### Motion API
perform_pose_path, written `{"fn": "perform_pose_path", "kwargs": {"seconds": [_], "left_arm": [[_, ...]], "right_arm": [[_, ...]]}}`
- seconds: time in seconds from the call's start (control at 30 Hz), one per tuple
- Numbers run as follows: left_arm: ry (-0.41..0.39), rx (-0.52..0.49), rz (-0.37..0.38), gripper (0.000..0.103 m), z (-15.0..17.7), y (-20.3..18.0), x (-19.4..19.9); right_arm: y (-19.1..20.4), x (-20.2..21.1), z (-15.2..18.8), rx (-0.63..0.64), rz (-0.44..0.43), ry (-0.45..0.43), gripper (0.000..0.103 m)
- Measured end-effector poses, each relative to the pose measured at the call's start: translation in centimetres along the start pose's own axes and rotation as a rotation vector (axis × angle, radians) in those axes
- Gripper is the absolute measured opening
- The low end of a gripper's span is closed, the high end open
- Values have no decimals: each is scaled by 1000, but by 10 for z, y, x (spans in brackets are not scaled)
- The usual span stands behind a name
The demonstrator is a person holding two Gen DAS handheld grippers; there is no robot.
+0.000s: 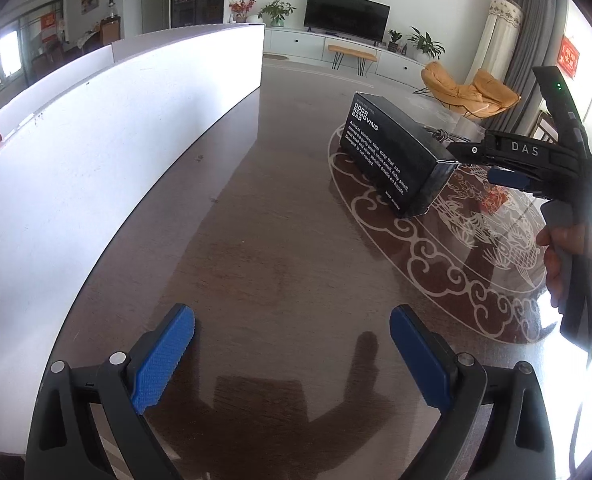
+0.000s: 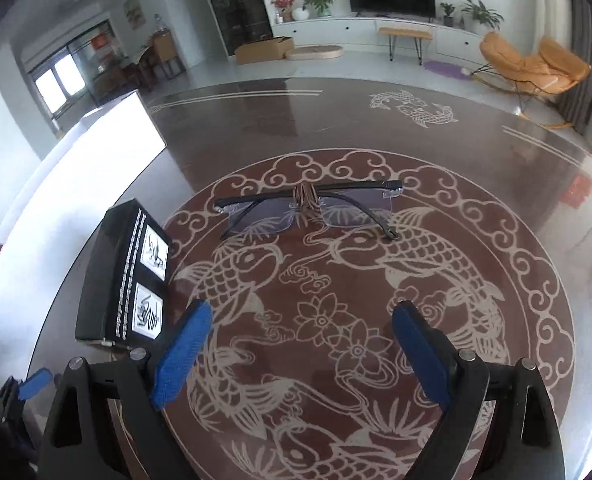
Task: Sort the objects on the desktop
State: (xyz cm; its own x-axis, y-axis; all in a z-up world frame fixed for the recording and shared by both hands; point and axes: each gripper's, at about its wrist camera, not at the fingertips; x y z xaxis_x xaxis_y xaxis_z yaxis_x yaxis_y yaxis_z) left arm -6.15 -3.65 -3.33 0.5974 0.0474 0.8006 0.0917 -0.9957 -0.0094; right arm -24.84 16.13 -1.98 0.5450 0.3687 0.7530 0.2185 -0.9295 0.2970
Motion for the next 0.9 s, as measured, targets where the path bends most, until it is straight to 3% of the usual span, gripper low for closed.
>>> {"fn": "perform_pose_path", "kwargs": {"seconds": [0.17,0.23,0.3,0.37,0.43,0.57,0.63,0.73,0.9], "left_arm": [[1,9,0,100,0,4,1],[3,7,-1,100,0,4,1],[3,10,1,100,1,4,1],[3,14,3,100,0,4,2],[2,17,1,100,0,3,1],[3,3,-14,100,-2,-1,-1],[4,-7,-19,100,-3,-1,-2],[3,-4,-13,100,-4,1,-2],[1,0,-6,100,-2,3,-3]], "right_arm": [[79,-11,-3,274,-265,65,89],[94,-1,-1,348,-293,36,89],[87,2,-3,339,-234,13,89],[61,-1,-9,248,-124,19,89],[17,3,-14,80,-92,32,89],[-42,5,-19,-229,-212,15,89],[-50,-2,-27,-295,-247,17,89],[-55,-21,-41,-380,-229,30,89],[-55,-43,-69,-511,-189,-72,93]]}}
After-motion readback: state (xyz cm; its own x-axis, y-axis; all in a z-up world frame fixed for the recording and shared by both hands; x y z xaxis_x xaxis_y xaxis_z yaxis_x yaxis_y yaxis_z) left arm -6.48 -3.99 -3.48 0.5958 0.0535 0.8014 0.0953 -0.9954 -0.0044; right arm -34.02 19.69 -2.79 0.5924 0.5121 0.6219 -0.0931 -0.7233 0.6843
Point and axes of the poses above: each gripper's, at about its wrist camera, not at the fingertips, and x roughly against the way its jaws point, y to its left, z to its underside, and after that the axes turned 8 degrees about -z, right-handed
